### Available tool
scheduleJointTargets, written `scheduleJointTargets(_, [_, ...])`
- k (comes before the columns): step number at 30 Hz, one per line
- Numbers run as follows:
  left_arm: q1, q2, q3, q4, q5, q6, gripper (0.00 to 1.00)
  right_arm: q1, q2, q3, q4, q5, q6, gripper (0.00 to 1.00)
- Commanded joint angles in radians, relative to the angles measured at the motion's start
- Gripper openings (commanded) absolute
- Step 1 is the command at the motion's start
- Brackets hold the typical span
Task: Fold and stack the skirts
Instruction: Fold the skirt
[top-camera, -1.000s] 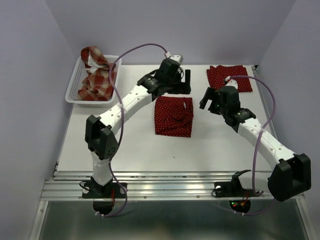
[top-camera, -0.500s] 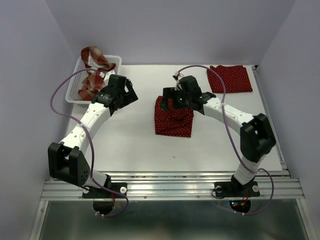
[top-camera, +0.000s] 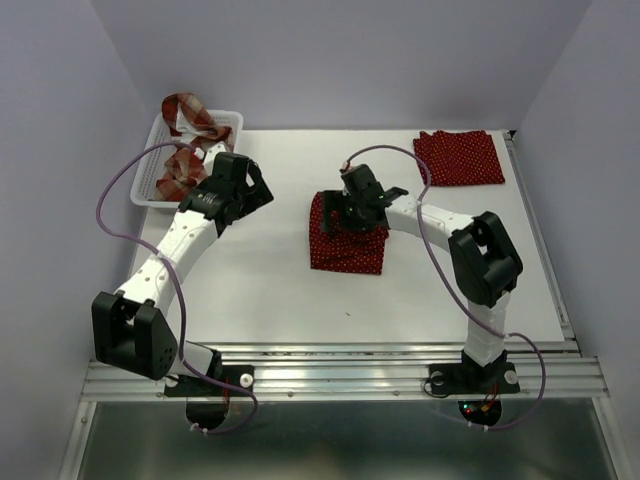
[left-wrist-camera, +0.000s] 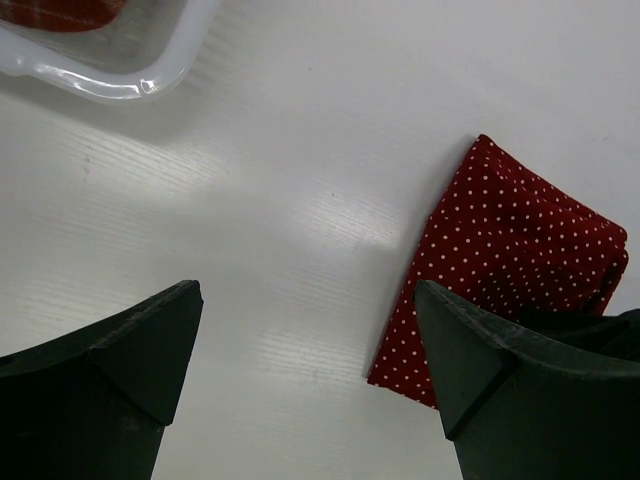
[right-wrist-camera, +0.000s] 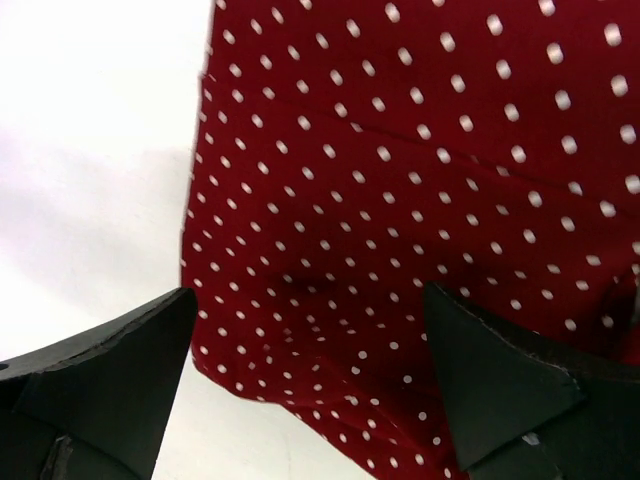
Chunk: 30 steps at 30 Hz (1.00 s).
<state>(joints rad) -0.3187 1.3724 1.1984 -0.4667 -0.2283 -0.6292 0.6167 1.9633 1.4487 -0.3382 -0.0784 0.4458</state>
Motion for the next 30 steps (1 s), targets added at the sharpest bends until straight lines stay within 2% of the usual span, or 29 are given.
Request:
scheduleJointTargets(1, [0.004, 0.013, 0.007, 0.028, -0.023, 0.013, 0.99, 0.000, -0.092, -0.060, -0.036, 0.074, 0.039, 1.00])
scheduleJointTargets(10, [0.006, 0.062, 0.018, 0.049, 0.010, 0.029, 0.99, 0.000, -0.225, -0.238, -0.041, 0.143, 0.083, 1.00])
scheduleJointTargets(26, [0.006, 0.149, 0.081, 0.022, 0.017, 0.043, 0.99, -0.153, -0.138, -0.349, 0.088, 0.088, 0.013, 1.00])
scheduleJointTargets(30, [0.006, 0.154, 0.089, 0.023, 0.020, 0.045, 0.99, -0.153, -0.167, -0.350, 0.094, 0.005, -0.047, 1.00])
